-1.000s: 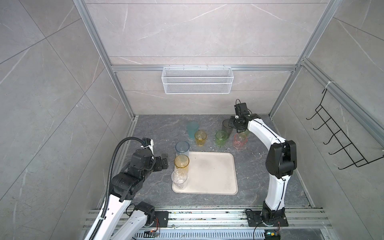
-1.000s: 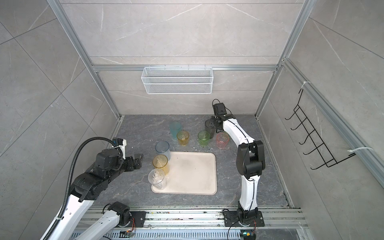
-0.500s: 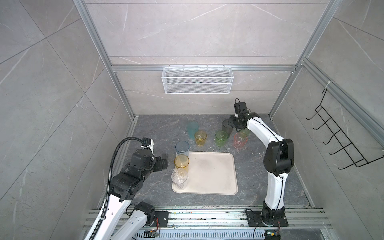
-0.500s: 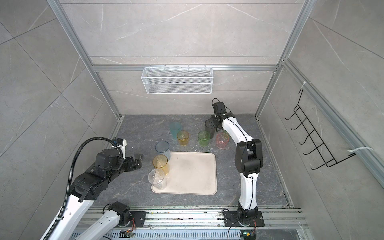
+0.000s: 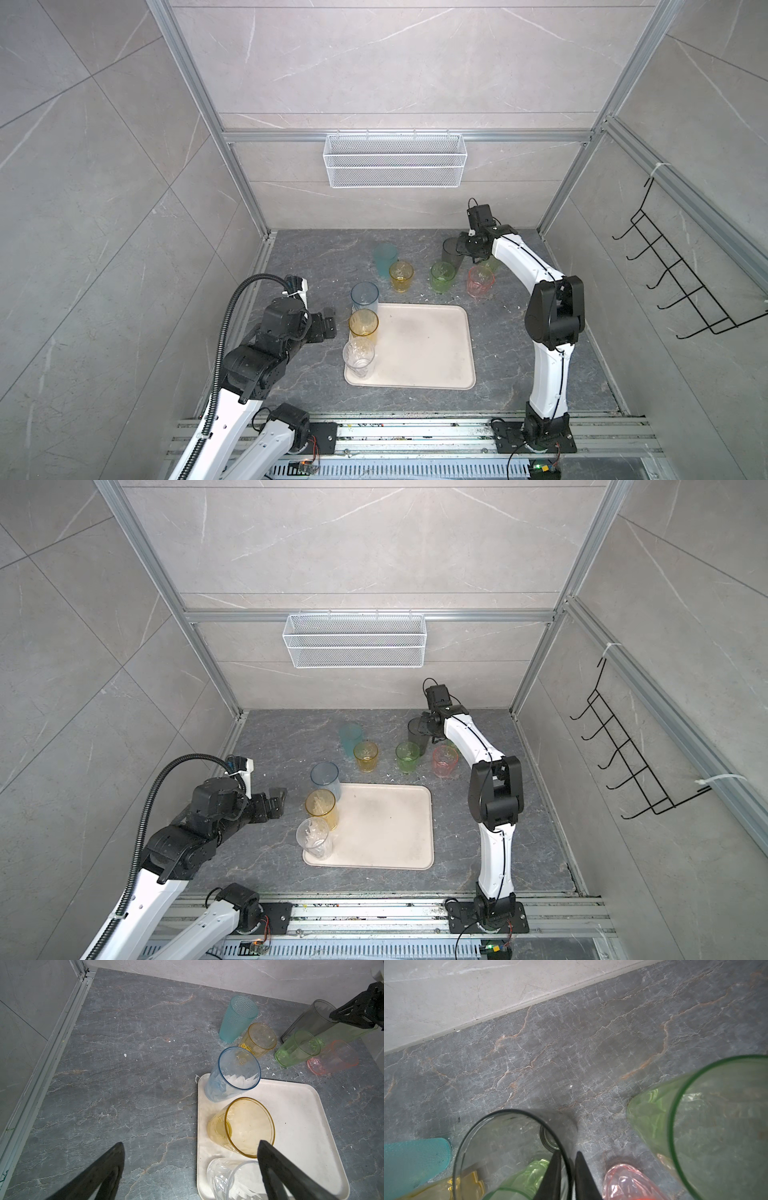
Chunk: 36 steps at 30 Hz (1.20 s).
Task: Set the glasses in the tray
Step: 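Hover the right gripper above the grey cup while the left gripper holds back, then lower the right gripper into the grey cup and close on its rim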
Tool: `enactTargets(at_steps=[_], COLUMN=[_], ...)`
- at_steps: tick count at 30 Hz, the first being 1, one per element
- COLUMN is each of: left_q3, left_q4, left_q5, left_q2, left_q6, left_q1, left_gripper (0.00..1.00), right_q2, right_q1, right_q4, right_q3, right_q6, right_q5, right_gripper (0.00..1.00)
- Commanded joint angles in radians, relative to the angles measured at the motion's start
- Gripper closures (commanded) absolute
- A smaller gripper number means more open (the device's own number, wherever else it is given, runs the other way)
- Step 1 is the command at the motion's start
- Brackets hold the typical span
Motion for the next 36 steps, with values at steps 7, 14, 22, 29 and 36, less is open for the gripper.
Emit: enactTargets(at_steps=[7,14,22,29,36], left_q3=[-0.002,-0.003,-0.007,-0.008,-0.012], left_q4=[0.025,0.031,0.033,0.038,0.038], left_q5=[0.029,0.034,0.036,0.038,0.034], left_q2=[0.001,0.001,-0.005,-0.01,-0.02], left_q6=[0.02,0.014,0.009,-0.004,-0.005], left_q1=[0.006,0.006,0.006,0.006,0.006], left_gripper=[0.0,0.0,0.0,0.0,0.0], right_q2=[-0.01,-0.073,-0.188,-0.276,-0.384], right_q1=[-0.002,0.005,0.024,0.071,0.12], right_q4=[-0.024,-0.041,-0.042,-0.097,-0.147], right_q3=[0.017,-0.006,-0.056,-0.057,-0.064], right_q6=[-0.014,-0.017,-0.025,-0.067,-0.084], right_q5=[0.023,0.037,0.072,0.162,0.201], right_gripper=[0.95,1.0,1.0,1.0,1.0])
